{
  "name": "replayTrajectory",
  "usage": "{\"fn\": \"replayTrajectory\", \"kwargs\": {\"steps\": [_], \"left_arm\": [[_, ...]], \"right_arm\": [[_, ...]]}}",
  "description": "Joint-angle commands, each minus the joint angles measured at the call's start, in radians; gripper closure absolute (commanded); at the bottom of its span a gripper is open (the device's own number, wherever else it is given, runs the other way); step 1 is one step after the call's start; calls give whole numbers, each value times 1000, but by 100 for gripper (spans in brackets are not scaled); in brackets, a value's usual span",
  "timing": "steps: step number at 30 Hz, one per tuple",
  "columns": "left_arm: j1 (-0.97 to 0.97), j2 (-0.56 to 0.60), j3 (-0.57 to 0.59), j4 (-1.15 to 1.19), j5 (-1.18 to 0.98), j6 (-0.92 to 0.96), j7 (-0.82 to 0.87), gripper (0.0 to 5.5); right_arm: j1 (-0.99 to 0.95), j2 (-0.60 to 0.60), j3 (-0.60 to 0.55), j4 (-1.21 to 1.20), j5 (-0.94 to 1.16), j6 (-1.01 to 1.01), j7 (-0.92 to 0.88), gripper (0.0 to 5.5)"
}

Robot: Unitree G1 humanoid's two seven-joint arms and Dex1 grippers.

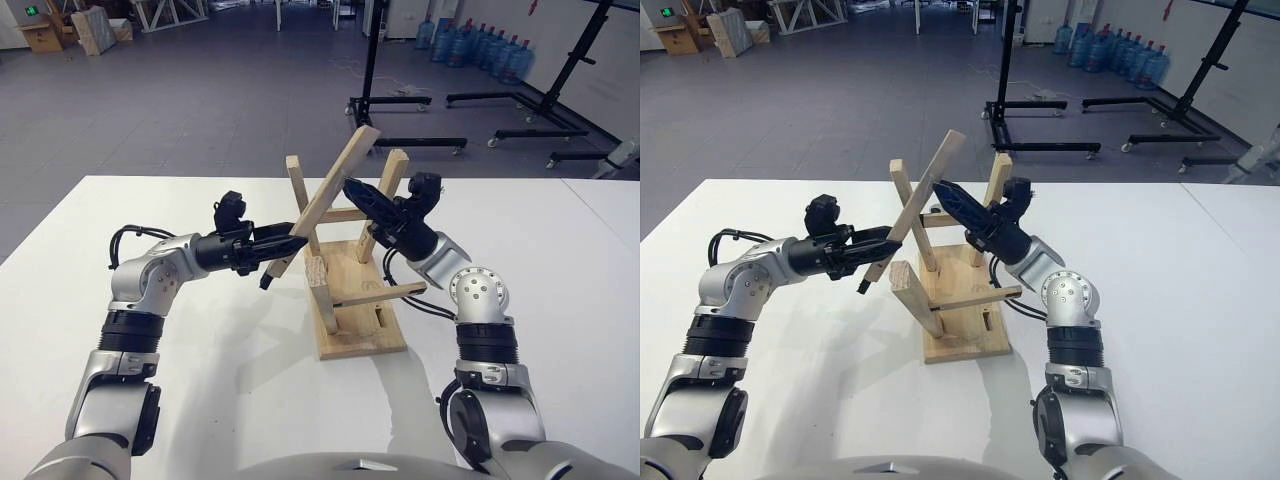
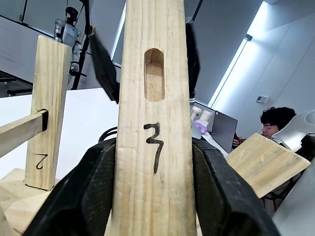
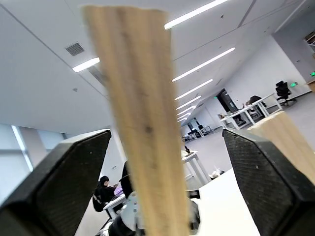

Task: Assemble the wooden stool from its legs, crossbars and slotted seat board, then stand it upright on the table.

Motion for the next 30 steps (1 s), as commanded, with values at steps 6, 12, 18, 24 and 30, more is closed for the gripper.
{"fn": "replayTrajectory", "kwargs": {"steps": [6, 12, 18, 24, 30], "left_arm": [[-35, 23, -20, 16, 43, -20, -46, 346], [-28, 22, -36, 5, 64, -35, -66, 346], [-28, 25, -28, -4, 57, -24, -76, 346], [-21, 27, -24, -12, 50, -8, -81, 346], [-13, 27, -9, 0, 46, -9, -76, 346]], "right_arm": [[-21, -24, 16, -19, -17, 14, 14, 132], [-31, -19, 18, 16, -33, 3, 13, 132], [-24, -32, 11, 15, -3, 29, 49, 194], [-30, -38, 5, 13, 4, 36, 68, 312], [-5, -68, 15, -20, -23, 13, 96, 340]]}}
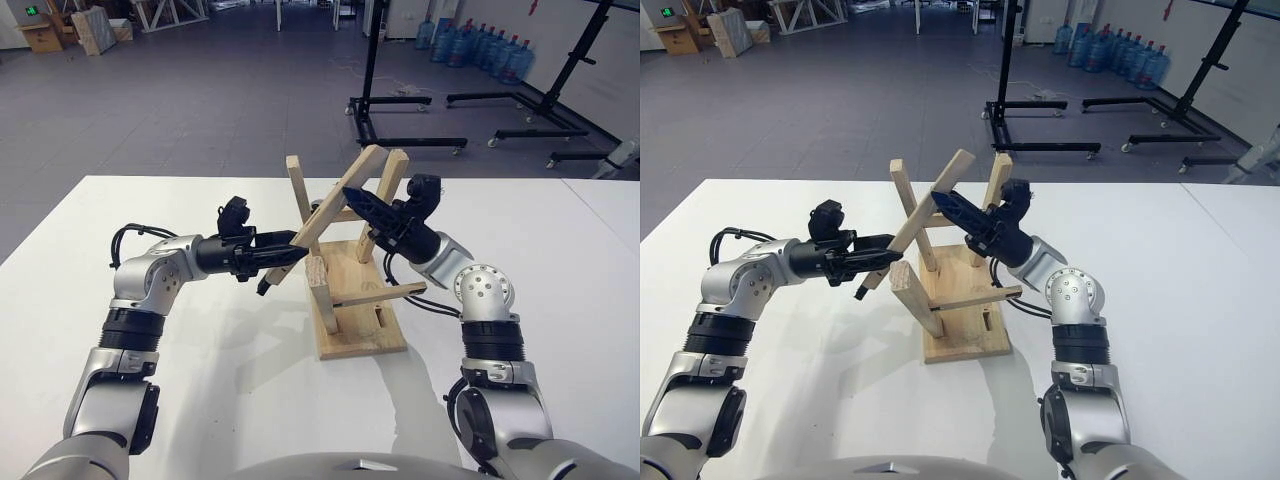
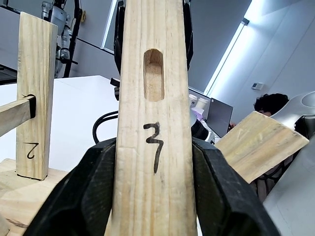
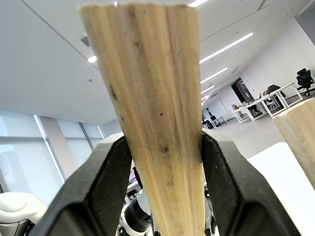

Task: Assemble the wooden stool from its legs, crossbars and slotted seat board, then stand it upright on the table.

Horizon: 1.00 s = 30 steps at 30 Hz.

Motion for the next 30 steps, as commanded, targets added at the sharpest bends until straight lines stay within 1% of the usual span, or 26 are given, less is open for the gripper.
{"fn": "replayTrajectory", "kwargs": {"steps": [1, 2, 3, 8, 12, 13, 14, 16, 17, 20, 23, 25, 27, 30], "left_arm": [[-4, 14, 22, 1, -5, 0, 7, 346], [-4, 12, 25, 6, -4, 0, 13, 346], [-6, 11, 28, 12, -1, 1, 22, 309], [-1, 13, 27, 18, 13, 1, 38, 240], [4, 8, 62, 42, 28, -35, 89, 186], [9, 9, 85, 44, 23, -46, 106, 172], [23, 9, 124, 36, 7, -56, 134, 161], [69, 15, 189, -8, -20, -66, 177, 161], [104, 16, 222, -56, -34, -67, 206, 161], [246, 26, 281, -230, -69, -53, 272, 161], [503, 55, 240, -430, -33, -43, 311, 161], [629, 48, 155, -513, -6, -36, 338, 161], [699, 28, 87, -553, 13, -36, 368, 161], [741, 8, 38, -558, 24, -47, 403, 161]], "right_arm": [[7, -30, -5, -37, -17, -21, 26, 341], [9, -34, -7, -44, -21, -28, 30, 341], [12, -36, -12, -52, -23, -37, 30, 342], [15, -36, -32, -89, -64, -106, -36, 343], [40, -47, -37, -127, -130, -218, -23, 344], [52, -77, -44, -130, -141, -232, 0, 344], [79, -142, -45, -117, -168, -250, 69, 344], [125, -246, -42, -64, -222, -283, 191, 344], [148, -291, -56, -23, -233, -287, 237, 344], [200, -370, -104, 33, -234, -287, 295, 345], [238, -397, -149, 17, -203, -263, 293, 345], [270, -399, -143, -3, -204, -255, 302, 345], [287, -407, -130, -7, -216, -255, 316, 345], [297, -452, -135, 3, -225, -246, 352, 345]]}}
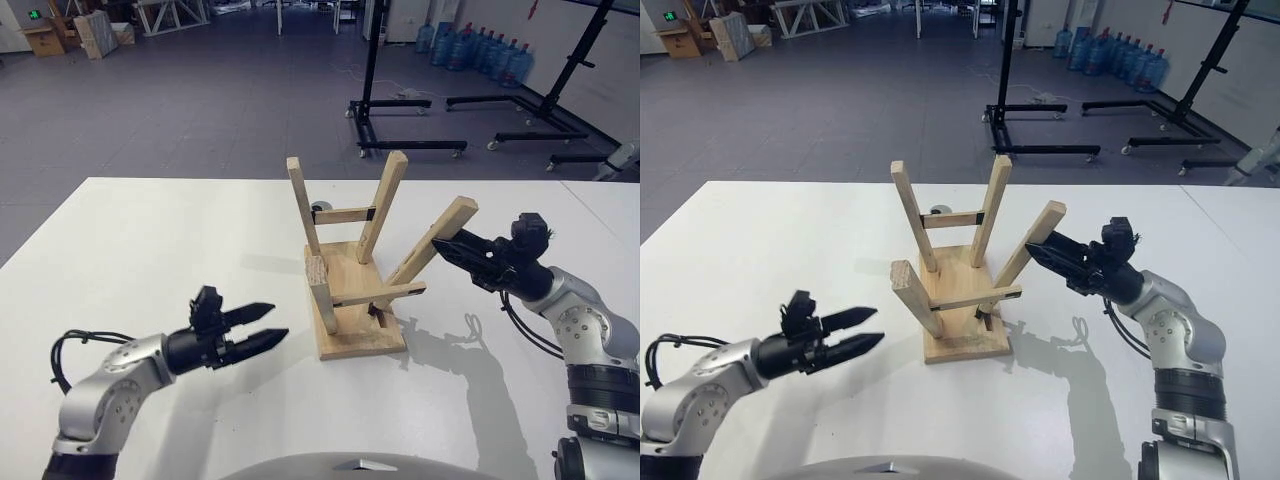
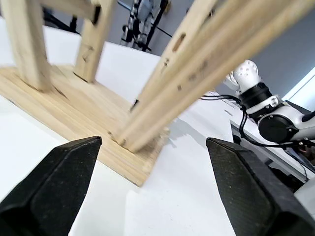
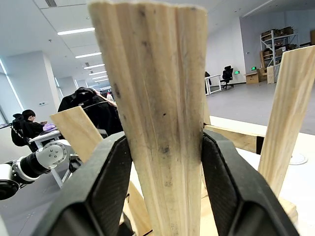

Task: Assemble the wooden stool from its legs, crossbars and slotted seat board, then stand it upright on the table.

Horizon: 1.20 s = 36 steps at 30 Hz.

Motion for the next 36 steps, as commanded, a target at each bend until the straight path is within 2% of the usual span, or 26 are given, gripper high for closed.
{"fn": "replayTrajectory", "kwargs": {"steps": [1, 4, 9, 13, 26, 36], "left_arm": [[30, -16, -52, -18, 17, -3, 47, 161], [9, -42, -95, 6, 33, -3, 88, 161], [-74, -170, -125, 103, 102, -20, 279, 161], [-72, -207, -172, 109, 131, -27, 323, 161], [-102, -184, -146, 205, 175, -69, 335, 161], [-110, -192, -146, 254, 203, -120, 335, 161]], "right_arm": [[18, -74, 4, 2, -20, 13, 50, 345], [6, -113, 8, 25, -30, 13, 84, 345], [6, -133, 2, 4, -18, 23, 106, 345], [-1, -158, 31, 10, -53, 0, 144, 345], [-52, -243, 150, -1, -172, -168, 275, 346], [-59, -241, 160, -126, -175, -218, 258, 346]]}}
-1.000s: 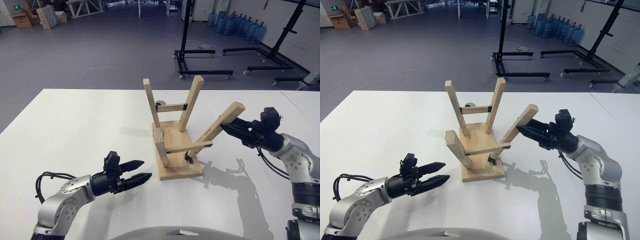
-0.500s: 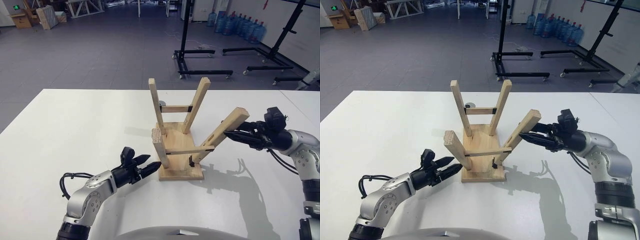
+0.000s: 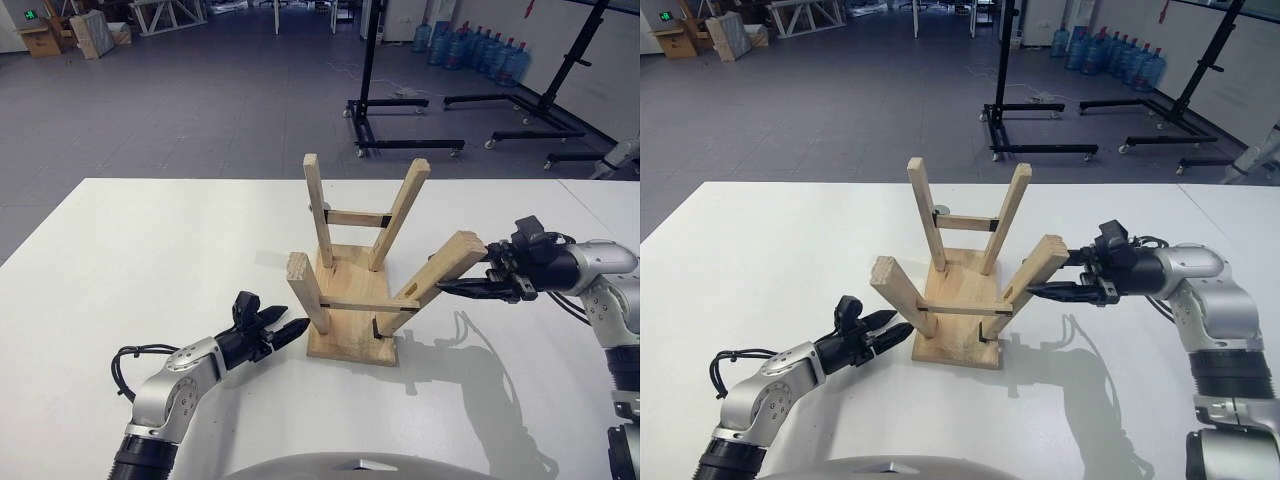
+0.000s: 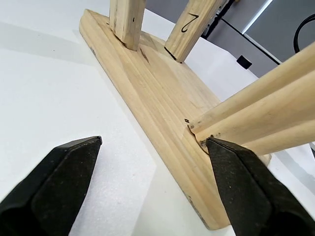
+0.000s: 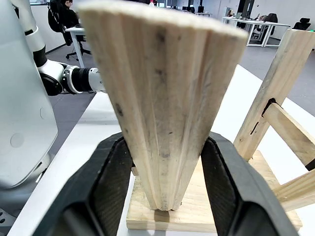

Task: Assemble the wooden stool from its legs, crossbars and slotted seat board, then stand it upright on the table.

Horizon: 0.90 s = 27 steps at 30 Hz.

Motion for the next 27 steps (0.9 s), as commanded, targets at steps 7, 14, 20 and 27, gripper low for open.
{"fn": "replayTrajectory", "kwargs": {"steps": [7, 14, 20, 27], "left_arm": [[-1, -9, 0, 12, 17, -21, 7, 161], [-14, -5, 10, 19, 23, -27, 11, 161], [-87, -53, 27, 74, 59, -48, 86, 161], [-82, -68, 10, 84, 74, -41, 94, 161]], "right_arm": [[72, 57, -33, -77, -6, -67, -97, 346], [128, 82, -49, 20, -13, -130, -62, 346], [127, 84, -38, 6, -2, -148, -53, 346], [156, 113, -41, -12, -11, -197, -74, 346]]}}
